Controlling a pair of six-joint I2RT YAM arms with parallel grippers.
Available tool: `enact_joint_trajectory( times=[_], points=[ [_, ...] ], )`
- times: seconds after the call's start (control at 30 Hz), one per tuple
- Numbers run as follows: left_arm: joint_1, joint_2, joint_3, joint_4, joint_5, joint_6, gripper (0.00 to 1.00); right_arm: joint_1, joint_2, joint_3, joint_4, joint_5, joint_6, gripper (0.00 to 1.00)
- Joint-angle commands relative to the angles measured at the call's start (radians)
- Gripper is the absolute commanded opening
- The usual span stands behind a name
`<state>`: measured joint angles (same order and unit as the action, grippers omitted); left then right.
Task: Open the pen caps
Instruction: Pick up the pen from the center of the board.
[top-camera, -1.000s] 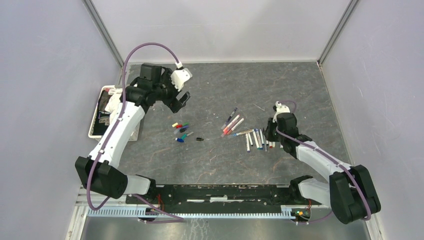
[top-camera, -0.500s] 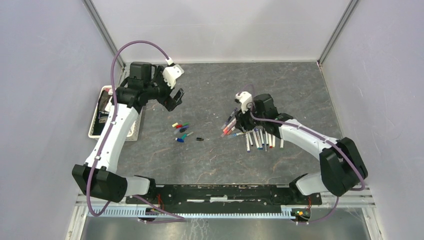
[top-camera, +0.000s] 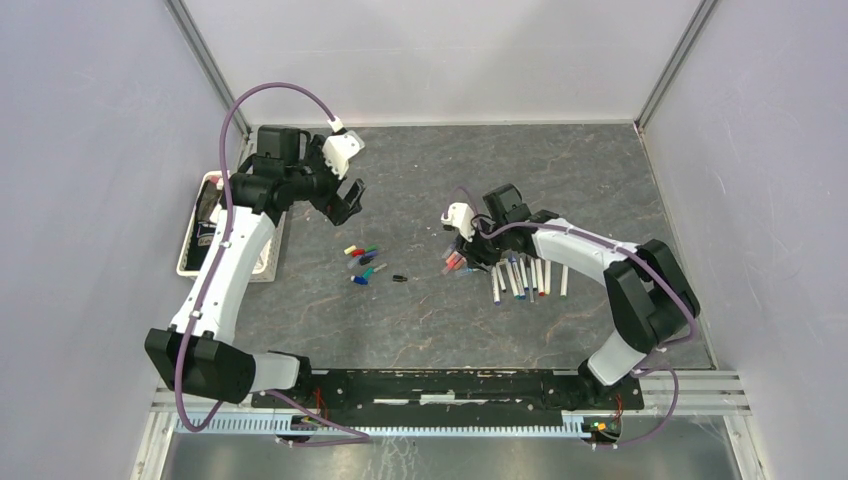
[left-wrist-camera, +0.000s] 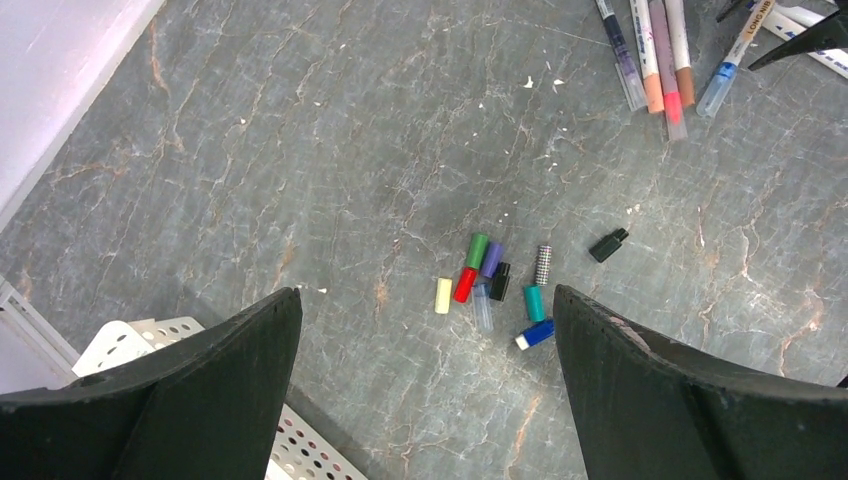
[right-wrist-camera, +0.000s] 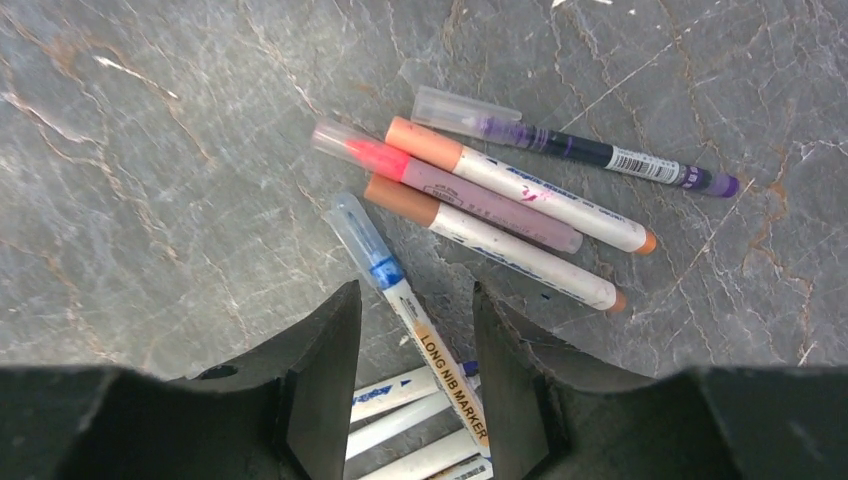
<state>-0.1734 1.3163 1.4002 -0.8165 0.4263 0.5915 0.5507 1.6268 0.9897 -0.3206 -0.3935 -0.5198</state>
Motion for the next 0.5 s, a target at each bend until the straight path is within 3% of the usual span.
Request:
enact_joint_trajectory(
  times=[0.0, 0.47],
  points=[
    [0.008, -0.006, 0.042, -0.012, 0.040, -0.002, 1.00, 0.001, 0.023, 0.021, -0.050, 0.047, -0.106, 0.49],
    [0.009, -0.003, 0.033, -0.034, 0.026, 0.024, 1.00, 0.003, 0.090, 0.001, -0.031, 0.114, -0.143, 0.45]
  ],
)
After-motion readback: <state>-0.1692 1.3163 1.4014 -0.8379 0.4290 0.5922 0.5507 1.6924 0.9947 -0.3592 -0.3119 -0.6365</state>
